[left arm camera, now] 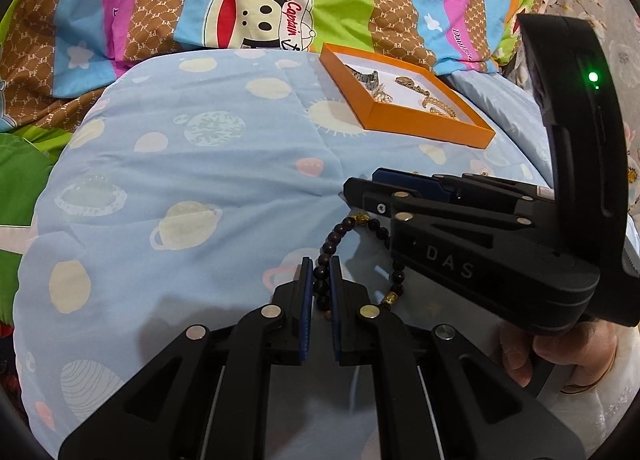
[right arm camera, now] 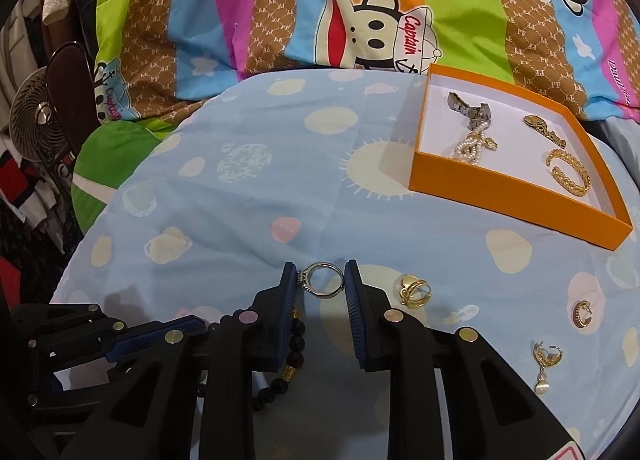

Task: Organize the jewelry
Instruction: 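Grasp the silver ring with the right tool while the left tool holds the bracelet, then carry both items over the orange box and open the left tool to drop the bracelet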

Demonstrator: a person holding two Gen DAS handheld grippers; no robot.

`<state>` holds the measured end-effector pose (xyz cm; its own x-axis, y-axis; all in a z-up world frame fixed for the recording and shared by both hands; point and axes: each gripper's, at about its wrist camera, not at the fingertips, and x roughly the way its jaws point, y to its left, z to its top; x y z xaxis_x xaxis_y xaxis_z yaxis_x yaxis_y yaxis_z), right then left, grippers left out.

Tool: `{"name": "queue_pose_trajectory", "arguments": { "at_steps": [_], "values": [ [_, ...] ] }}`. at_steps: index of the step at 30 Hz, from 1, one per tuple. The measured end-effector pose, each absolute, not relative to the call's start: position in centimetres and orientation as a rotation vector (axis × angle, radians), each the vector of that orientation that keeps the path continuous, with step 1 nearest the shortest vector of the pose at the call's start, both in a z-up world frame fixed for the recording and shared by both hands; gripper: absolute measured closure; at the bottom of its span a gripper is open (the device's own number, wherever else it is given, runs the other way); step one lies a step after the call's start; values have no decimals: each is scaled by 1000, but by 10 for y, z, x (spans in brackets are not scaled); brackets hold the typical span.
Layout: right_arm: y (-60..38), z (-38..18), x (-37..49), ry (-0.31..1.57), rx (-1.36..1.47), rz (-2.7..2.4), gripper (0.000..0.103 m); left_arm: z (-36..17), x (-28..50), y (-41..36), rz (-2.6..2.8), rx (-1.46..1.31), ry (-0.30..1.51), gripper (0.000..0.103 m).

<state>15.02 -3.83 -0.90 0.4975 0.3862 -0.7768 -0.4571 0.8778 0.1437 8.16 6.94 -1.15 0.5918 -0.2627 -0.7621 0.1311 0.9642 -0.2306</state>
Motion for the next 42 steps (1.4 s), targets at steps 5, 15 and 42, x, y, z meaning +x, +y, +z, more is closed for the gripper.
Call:
{"name": "queue_pose_trajectory", "arguments": {
  "at_steps": [5,15,42],
  "values": [
    [-58,13,144,854,-42,505,80,-5,81,72,-239,-171,896,96],
    [-158,61,170,750,47,326,80,74,105,54,-280,-116,711,96],
    [-211,20,258,759,89,231,58,39,253,-48,-340,-186,688,53]
  ]
}}
